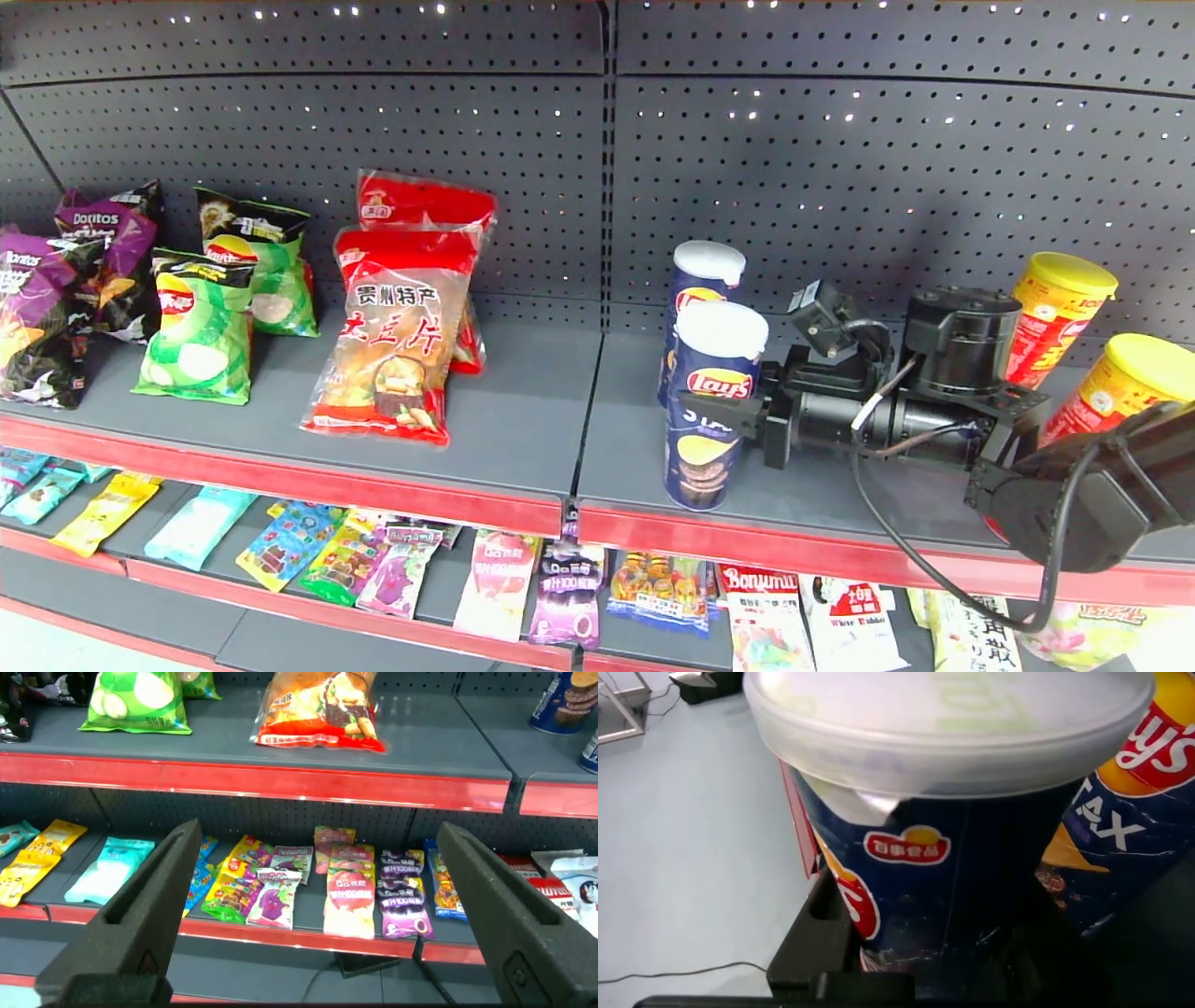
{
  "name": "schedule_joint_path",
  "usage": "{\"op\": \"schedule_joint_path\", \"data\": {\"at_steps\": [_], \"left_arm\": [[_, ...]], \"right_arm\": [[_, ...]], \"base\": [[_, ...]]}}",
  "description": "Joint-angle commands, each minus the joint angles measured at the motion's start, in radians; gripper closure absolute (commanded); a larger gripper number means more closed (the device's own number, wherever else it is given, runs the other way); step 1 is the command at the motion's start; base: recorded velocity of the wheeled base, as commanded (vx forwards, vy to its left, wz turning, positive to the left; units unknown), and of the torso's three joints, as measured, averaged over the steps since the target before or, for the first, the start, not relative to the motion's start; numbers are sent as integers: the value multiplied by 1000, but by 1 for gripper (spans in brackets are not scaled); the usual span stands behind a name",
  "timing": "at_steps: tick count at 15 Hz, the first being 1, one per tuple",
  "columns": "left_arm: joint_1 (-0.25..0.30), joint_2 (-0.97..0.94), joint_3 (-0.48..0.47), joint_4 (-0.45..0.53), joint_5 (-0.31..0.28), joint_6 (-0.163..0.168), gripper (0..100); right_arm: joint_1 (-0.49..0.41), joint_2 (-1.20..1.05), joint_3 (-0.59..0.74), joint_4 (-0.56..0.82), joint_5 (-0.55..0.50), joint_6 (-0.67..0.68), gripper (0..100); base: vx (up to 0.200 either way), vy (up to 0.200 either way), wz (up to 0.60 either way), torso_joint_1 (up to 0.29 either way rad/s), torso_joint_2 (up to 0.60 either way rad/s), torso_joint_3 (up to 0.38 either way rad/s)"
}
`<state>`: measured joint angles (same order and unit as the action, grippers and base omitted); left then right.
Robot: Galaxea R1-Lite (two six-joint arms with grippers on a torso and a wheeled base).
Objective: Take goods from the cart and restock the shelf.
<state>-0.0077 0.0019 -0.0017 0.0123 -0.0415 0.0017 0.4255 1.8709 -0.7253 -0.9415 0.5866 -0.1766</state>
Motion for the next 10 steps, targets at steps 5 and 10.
{"op": "schedule_joint_path", "data": {"at_steps": [5,10], "left_arm": [[0,1,0,0,0,0,0],[0,0,0,0,0,0,0]], "right_arm": [[-1,2,4,-11,-1,6,0],[-16,-71,80,-10,-10,8,0]], "base": [[0,0,0,0,0,0],[0,0,0,0,0,0]]}}
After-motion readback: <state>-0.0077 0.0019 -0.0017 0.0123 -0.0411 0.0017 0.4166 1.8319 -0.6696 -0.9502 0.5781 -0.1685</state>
